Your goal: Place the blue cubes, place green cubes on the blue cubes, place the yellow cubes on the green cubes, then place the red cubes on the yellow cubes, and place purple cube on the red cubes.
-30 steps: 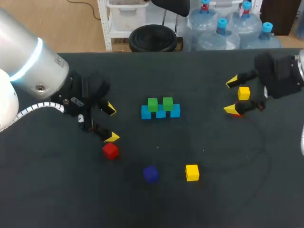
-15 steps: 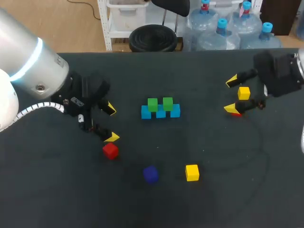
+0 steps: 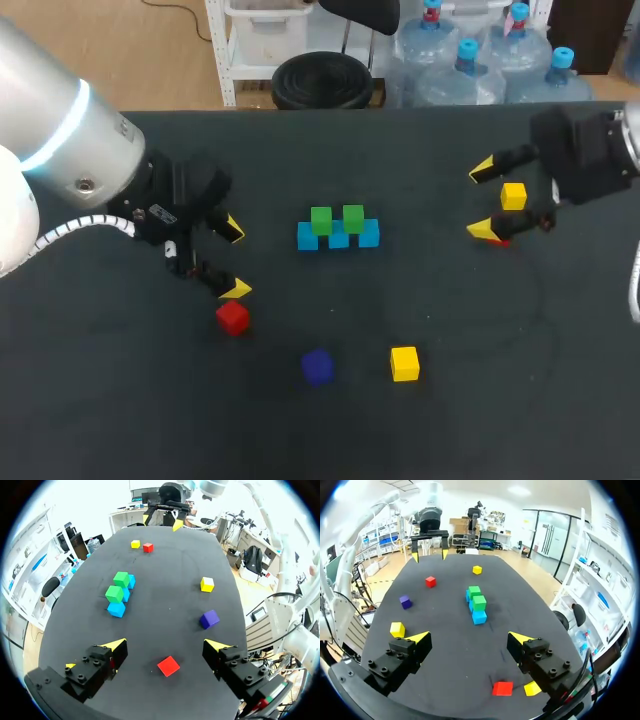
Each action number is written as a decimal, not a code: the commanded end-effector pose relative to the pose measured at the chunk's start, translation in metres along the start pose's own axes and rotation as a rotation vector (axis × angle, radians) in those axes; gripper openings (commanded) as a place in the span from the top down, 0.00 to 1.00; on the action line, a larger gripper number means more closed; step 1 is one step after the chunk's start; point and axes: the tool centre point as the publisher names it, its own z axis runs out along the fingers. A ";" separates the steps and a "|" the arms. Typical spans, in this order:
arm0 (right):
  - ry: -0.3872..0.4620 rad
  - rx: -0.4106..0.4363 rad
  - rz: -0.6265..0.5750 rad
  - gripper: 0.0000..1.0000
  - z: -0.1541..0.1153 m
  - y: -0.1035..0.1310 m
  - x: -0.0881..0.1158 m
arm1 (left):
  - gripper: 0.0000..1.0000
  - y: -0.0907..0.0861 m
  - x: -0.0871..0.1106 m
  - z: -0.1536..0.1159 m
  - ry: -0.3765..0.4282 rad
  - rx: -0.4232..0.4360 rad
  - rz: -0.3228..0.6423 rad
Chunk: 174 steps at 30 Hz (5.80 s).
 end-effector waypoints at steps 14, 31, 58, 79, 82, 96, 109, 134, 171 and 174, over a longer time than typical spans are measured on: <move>-0.031 -0.037 0.003 0.00 -0.004 0.070 0.006 | 0.00 0.001 0.001 0.000 -0.005 0.003 0.004; -0.010 -0.177 -0.048 0.00 0.047 0.144 0.023 | 0.00 0.001 0.001 0.000 -0.005 0.003 0.004; -0.042 -0.263 -0.051 0.00 0.099 0.187 0.032 | 0.00 0.001 0.001 0.000 -0.005 0.003 0.004; -0.035 -0.266 -0.032 0.69 0.106 0.185 0.042 | 0.00 0.001 0.001 0.000 -0.005 0.003 0.004; -0.034 -0.263 -0.032 0.94 0.105 0.184 0.040 | 0.00 0.001 0.001 0.000 -0.005 0.003 0.004; -0.021 -0.224 -0.076 1.00 0.074 0.156 0.014 | 0.00 0.001 0.001 0.000 -0.005 0.003 0.004; -0.032 -0.167 -0.144 1.00 0.052 0.085 -0.034 | 0.00 0.001 0.001 0.000 -0.005 0.003 0.004; -0.036 -0.186 -0.213 1.00 0.126 0.021 -0.082 | 0.00 0.001 0.001 0.000 -0.005 0.003 0.004; -0.020 -0.182 -0.094 1.00 0.164 -0.019 -0.076 | 0.00 0.001 0.001 0.000 -0.005 0.003 0.004; -0.020 -0.181 -0.096 1.00 0.165 -0.021 -0.076 | 0.00 0.001 0.001 0.000 -0.005 0.003 0.004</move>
